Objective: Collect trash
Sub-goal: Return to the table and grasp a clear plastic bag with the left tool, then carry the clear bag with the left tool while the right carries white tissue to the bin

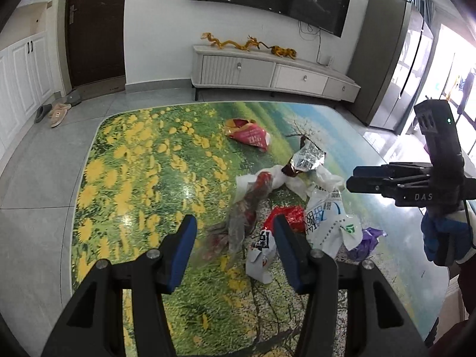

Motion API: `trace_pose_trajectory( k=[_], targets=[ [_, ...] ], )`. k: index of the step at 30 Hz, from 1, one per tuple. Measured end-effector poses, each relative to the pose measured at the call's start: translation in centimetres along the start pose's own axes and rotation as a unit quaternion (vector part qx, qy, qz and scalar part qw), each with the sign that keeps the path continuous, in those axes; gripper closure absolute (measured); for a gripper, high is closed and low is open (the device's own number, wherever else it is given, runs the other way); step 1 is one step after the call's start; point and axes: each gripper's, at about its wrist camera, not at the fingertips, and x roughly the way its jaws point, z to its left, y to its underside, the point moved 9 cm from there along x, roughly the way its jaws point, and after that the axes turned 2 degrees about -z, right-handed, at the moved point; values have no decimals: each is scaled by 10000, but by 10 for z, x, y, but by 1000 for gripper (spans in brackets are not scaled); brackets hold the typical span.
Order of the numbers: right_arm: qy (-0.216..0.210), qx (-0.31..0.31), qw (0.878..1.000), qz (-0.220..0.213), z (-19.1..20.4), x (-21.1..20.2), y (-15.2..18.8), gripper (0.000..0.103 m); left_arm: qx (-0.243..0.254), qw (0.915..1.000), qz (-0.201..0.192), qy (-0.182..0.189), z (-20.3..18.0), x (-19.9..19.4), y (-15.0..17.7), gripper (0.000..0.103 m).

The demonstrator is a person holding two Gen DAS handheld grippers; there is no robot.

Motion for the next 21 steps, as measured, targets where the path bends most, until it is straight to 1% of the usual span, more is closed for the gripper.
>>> trace_pose_trajectory(
  k=[1,5,6,9,10,11,12,13,16,21],
  targets=[
    [-20,-10,10000,57,-1,4,1,53,-2,9999,99,22,-1,8,1,58],
    [-195,-62,9996,204,-1,19,3,53,-192,9989,418,14,5,32,7,67],
    [-223,-89,9994,235,-1,22,3,54,-249,9986,475,48,6,35,9,71],
    [-371,-149,9988,270,4,27,3,61,-399,9974,559,203,6,39,13,76],
    [-402,-174,9986,282,5,27,4,68,-403,9974,558,210,6,40,15,81],
    [-439,-202,9984,290,7,27,4,72,-409,9973,557,234,6,39,16,85],
    [-479,-247,9981,285,9,27,5,81,-452,9972,533,273,6,38,16,90],
    [-481,-287,9981,272,11,26,5,84,-506,9971,483,306,6,35,15,93],
    [-494,-362,9979,188,13,18,6,88,-615,9970,335,317,9,27,12,97],
    [-472,-263,9985,35,9,-4,14,88,-758,9967,78,297,11,7,4,99]
  ],
)
